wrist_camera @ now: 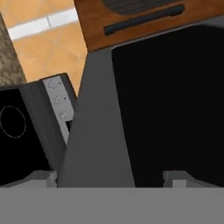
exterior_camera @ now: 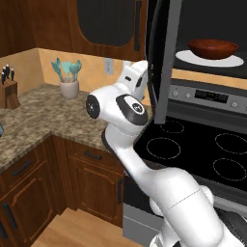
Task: Pick the tomato from the sink and place it in the bowl. Then pick the bowl and place it in the microwave. Then close the microwave door and press the start button.
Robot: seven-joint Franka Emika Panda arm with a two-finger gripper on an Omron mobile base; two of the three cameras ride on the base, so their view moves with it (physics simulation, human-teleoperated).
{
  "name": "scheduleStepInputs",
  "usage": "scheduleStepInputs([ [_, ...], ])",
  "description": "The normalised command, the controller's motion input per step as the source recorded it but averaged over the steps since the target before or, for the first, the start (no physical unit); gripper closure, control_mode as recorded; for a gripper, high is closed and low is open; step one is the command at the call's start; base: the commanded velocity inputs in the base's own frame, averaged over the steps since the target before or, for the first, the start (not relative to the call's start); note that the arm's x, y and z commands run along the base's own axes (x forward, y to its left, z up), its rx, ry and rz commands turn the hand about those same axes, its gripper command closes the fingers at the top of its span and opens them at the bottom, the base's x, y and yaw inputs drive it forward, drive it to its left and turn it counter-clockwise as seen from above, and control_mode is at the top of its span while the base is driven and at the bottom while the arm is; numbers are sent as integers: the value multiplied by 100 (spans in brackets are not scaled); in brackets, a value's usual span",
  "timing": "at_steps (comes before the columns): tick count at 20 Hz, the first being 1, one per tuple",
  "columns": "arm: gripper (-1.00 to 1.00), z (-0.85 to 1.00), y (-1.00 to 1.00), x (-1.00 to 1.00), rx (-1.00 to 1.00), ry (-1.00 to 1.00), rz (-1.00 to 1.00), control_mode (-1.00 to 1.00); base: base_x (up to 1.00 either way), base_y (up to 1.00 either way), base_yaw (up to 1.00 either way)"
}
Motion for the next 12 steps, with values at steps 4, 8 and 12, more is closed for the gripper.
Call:
scheduleStepInputs([
  [4, -100, 11, -100, -39, 29, -18, 0, -100, 0, 0, 0],
  [8, -100, 7, -100, -13, 27, -13, 0, -100, 0, 0, 0],
  [12, -100, 8, -100, -2, 28, -10, 0, -100, 0, 0, 0],
])
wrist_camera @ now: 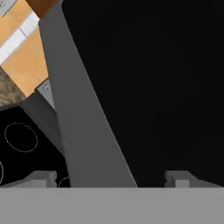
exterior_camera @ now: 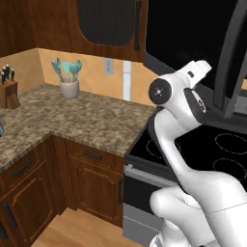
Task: Pick the tomato from the sink and place it in the bowl. Then pick the bowl and place it in the microwave. Then close the microwave door and press the start button.
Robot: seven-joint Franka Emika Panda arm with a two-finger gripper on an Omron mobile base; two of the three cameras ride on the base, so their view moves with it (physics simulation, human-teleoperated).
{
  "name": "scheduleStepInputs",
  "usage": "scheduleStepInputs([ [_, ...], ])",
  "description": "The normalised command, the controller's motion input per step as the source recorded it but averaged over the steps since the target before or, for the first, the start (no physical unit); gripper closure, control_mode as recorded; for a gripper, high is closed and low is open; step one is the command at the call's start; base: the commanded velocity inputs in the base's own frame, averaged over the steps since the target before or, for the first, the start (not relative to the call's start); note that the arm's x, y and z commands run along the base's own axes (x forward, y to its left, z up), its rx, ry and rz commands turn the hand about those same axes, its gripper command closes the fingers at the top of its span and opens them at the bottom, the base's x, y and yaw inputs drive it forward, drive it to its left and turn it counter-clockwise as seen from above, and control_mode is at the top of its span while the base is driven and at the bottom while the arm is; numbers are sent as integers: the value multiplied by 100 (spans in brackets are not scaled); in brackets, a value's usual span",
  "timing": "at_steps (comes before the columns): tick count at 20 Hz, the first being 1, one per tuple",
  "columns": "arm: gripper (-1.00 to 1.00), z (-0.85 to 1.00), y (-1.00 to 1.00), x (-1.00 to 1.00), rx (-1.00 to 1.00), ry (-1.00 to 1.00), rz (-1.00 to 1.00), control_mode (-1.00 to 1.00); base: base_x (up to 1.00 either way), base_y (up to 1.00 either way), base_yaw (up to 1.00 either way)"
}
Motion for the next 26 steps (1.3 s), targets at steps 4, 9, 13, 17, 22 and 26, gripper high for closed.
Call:
scheduleStepInputs([
  [4, -100, 22, -100, 1, 29, -4, 0, -100, 0, 0, 0],
  [9, -100, 33, -86, 19, 21, 1, 0, -100, 0, 0, 0],
  [13, -100, 15, -72, 33, 18, -1, 3, -100, 0, 0, 0],
  [17, -100, 0, -57, 41, 13, -14, 5, -100, 0, 0, 0],
  [22, -100, 0, -41, 49, 12, -4, 0, -100, 0, 0, 0],
  [26, -100, 0, -35, 39, 10, 0, 0, -100, 0, 0, 0],
])
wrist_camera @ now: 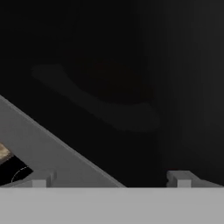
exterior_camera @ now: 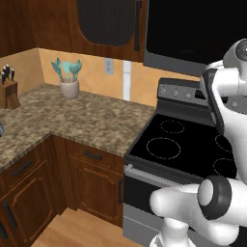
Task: Pick the tomato from the sink and place it in the bowl. Then pick the bowl and place it in the microwave. Then close the microwave door and press the start button.
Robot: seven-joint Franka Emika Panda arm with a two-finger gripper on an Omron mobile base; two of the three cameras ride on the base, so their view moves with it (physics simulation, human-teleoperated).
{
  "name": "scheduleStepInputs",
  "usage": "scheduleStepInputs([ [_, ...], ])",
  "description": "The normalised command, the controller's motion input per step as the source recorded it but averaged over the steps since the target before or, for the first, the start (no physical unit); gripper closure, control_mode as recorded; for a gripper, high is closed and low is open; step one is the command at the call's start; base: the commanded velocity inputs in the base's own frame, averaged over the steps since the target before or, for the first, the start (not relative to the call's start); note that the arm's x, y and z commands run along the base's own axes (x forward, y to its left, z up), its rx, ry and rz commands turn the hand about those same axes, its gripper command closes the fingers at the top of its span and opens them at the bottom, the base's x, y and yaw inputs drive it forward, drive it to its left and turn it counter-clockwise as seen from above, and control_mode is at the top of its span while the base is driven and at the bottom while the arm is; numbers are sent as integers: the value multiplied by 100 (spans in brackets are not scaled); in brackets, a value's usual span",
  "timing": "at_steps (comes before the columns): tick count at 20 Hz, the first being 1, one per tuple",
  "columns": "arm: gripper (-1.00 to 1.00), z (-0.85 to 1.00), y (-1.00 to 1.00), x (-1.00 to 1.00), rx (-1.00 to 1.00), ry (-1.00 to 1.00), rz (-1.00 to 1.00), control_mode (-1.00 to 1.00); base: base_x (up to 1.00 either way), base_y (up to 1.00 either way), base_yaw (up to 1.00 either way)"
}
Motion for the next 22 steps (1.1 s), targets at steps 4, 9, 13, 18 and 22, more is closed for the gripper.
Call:
scheduleStepInputs([
  [4, -100, 0, -38, 42, 9, -2, 0, -100, 0, 0, 0],
  [9, -100, -2, -44, 51, 7, -4, 0, -100, 0, 0, 0],
  [13, -100, -10, -33, 55, 3, -5, 0, -100, 0, 0, 0],
  [18, -100, -9, 14, 14, 2, 0, 0, -100, 0, 0, 0],
  [22, -100, 19, 51, -88, 5, -4, 0, -100, 0, 0, 0],
])
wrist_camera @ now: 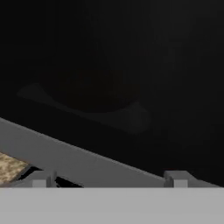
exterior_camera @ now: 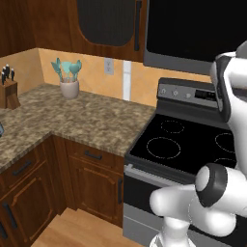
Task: Pick the tomato from the sink and place it in the bowl. Then pick the bowl and place it in the microwave. Then close the microwave door and press the start button.
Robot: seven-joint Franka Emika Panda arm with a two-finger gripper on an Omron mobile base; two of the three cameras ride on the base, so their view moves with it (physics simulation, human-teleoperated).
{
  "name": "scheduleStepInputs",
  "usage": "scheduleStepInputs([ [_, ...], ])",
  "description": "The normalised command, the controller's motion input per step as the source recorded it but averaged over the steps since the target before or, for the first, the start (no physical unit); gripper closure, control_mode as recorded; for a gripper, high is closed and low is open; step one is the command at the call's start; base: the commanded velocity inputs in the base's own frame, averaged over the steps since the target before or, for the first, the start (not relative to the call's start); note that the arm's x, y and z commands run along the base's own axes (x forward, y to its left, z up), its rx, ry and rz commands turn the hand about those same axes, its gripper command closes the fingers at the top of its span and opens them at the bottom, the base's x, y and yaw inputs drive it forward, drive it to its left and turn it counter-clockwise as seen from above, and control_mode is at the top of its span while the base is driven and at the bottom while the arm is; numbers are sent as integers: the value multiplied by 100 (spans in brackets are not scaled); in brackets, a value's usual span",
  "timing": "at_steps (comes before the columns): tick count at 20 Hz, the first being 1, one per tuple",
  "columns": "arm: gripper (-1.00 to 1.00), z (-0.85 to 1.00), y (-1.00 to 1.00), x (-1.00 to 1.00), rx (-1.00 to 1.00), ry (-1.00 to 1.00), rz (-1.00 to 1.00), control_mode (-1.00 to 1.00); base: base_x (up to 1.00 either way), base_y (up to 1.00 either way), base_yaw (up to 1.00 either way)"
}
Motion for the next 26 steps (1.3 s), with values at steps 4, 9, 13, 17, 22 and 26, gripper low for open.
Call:
scheduleStepInputs([
  [4, -100, 10, 68, -87, 4, -8, 2, -100, 0, 0, 0],
  [9, 100, 0, 59, -90, 0, -19, 0, -100, 0, 0, 0],
  [13, 100, 1, -5, -92, 0, -22, 0, -100, 0, 0, 0],
  [17, 100, 0, -13, -84, -4, -18, 0, -100, 0, 0, 0],
  [22, 100, 7, -56, -30, -1, -10, 0, -100, 0, 0, 0],
  [26, 100, 6, -48, -9, 0, -5, 0, -100, 0, 0, 0],
])
